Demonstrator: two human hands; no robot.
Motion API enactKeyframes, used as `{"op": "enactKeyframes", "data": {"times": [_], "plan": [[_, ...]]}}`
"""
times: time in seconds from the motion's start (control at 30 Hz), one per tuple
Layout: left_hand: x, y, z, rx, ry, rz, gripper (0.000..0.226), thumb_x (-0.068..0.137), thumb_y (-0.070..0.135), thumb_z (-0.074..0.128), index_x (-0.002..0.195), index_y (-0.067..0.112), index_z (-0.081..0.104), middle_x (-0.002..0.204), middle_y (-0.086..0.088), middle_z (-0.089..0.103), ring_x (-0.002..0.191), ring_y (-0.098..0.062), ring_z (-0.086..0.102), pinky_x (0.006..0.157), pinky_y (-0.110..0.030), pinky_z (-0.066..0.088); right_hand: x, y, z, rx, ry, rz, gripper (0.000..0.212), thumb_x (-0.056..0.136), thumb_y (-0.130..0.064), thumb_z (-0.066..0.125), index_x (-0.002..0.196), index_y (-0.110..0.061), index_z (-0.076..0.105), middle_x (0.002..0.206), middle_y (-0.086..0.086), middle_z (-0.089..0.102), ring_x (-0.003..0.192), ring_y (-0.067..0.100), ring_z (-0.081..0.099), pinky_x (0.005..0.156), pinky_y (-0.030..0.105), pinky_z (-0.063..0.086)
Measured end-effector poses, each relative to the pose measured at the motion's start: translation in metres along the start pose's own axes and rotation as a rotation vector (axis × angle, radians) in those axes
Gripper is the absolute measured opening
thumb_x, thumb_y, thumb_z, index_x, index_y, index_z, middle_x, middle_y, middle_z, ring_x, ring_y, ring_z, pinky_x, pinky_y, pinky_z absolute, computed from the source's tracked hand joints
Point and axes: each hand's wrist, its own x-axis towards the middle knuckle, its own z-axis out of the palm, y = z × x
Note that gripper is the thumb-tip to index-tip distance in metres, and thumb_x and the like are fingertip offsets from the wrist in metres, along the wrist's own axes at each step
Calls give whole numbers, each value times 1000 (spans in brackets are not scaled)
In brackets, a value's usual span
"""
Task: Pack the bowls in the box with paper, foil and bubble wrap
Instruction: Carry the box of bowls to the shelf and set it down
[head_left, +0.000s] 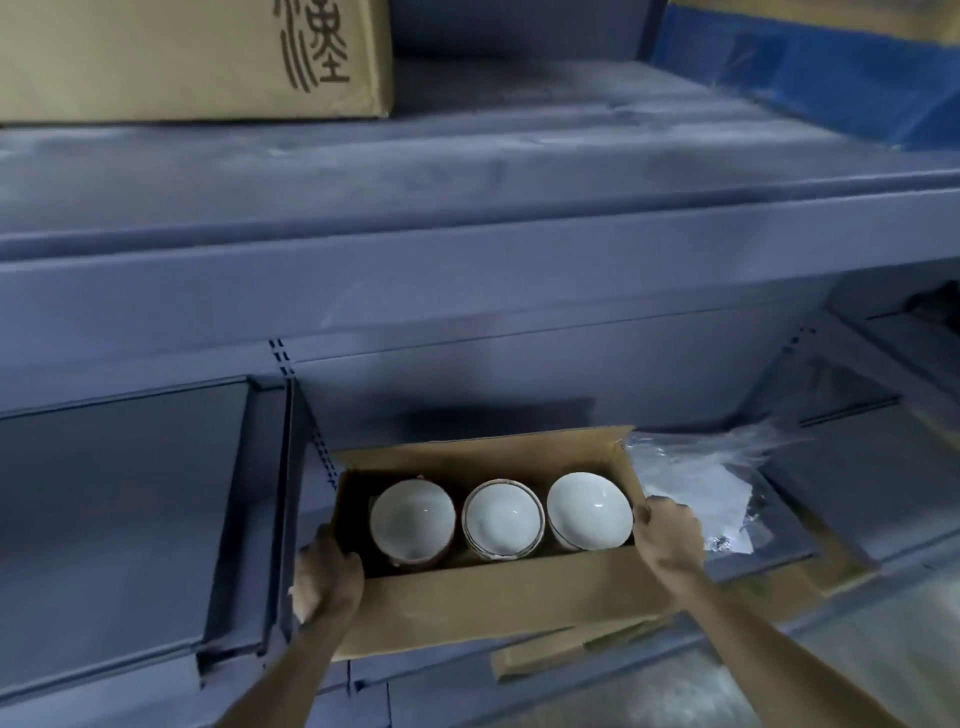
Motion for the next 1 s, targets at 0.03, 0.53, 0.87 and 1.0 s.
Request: {"op": "enactKeyframes", "data": {"times": [0.03, 0.53, 0.87, 1.0], "plan": [[1, -5, 5, -10, -4, -8, 27, 98, 10, 48, 121, 4, 59, 110, -23, 67, 99, -41, 66, 79, -52, 55, 2, 0, 8, -12, -2, -15, 22, 95, -13, 51, 79, -4, 62, 89, 23, 70, 88, 45, 64, 67, 40, 37], [20, -71, 85, 34, 9, -91, 23, 90, 14, 58, 111, 10, 64, 95, -16, 68, 90, -36, 66, 74, -41, 52, 21, 4, 96, -66, -27, -91, 24, 96, -17, 49, 81, -7, 66, 90, 20, 70, 90, 41, 65, 73, 39, 47], [20, -82, 110, -32, 96, -56, 26, 86, 10, 58, 110, 10, 66, 92, -17, 70, 88, -40, 67, 76, -44, 54, 34, 0, 115, -87, -27, -120, 23, 97, -17, 50, 92, -5, 69, 95, 18, 71, 95, 39, 65, 78, 38, 48], [14, -85, 114, -14, 115, -40, 25, 86, 16, 58, 111, 13, 61, 97, -14, 70, 94, -38, 67, 80, -42, 55, 32, 8, 119, -63, -45, -154, 22, 96, -18, 52, 76, -14, 60, 79, 10, 65, 78, 35, 61, 68, 36, 45]]}}
